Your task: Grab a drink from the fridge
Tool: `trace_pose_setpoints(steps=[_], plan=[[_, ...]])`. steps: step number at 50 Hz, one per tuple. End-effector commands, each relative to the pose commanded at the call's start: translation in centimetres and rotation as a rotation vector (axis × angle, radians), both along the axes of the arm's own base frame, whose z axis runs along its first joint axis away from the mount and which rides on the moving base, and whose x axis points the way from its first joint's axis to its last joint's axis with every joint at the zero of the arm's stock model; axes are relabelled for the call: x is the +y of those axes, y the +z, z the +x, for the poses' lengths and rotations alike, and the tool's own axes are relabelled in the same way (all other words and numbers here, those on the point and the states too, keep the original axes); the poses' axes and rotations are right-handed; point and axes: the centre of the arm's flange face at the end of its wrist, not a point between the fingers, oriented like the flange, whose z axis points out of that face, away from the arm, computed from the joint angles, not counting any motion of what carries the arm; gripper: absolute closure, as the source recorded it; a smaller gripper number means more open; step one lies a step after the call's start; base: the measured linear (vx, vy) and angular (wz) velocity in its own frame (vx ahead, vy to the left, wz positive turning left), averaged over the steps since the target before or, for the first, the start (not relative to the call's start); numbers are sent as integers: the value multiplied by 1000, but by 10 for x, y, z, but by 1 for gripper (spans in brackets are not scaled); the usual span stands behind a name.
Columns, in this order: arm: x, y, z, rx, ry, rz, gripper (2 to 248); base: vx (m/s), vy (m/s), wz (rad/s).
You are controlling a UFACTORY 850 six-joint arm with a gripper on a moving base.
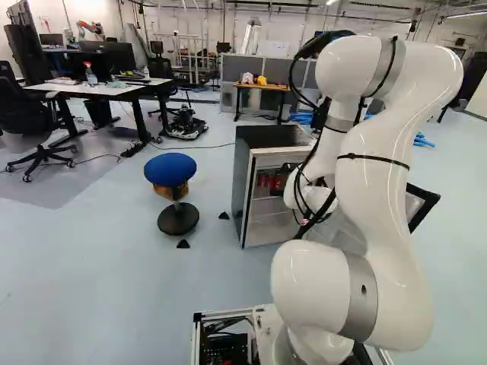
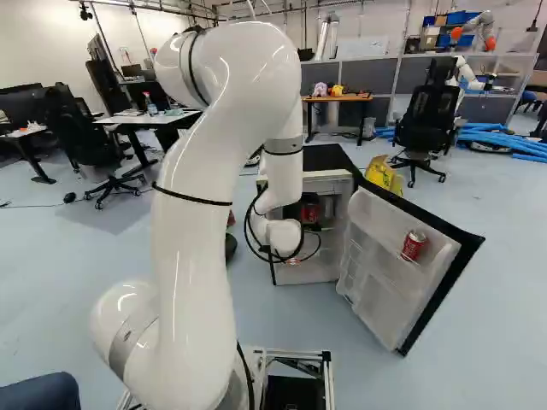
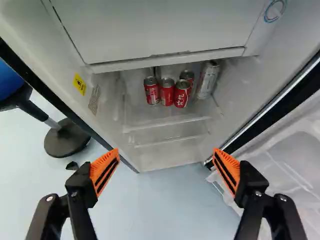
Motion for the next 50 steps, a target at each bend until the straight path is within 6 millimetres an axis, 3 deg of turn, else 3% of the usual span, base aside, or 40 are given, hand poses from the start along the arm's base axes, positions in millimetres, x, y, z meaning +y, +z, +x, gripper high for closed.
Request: trace_pose_setpoints(steps=[50], plan=[[-18, -62, 52, -92, 14, 11, 3, 0, 0, 0]])
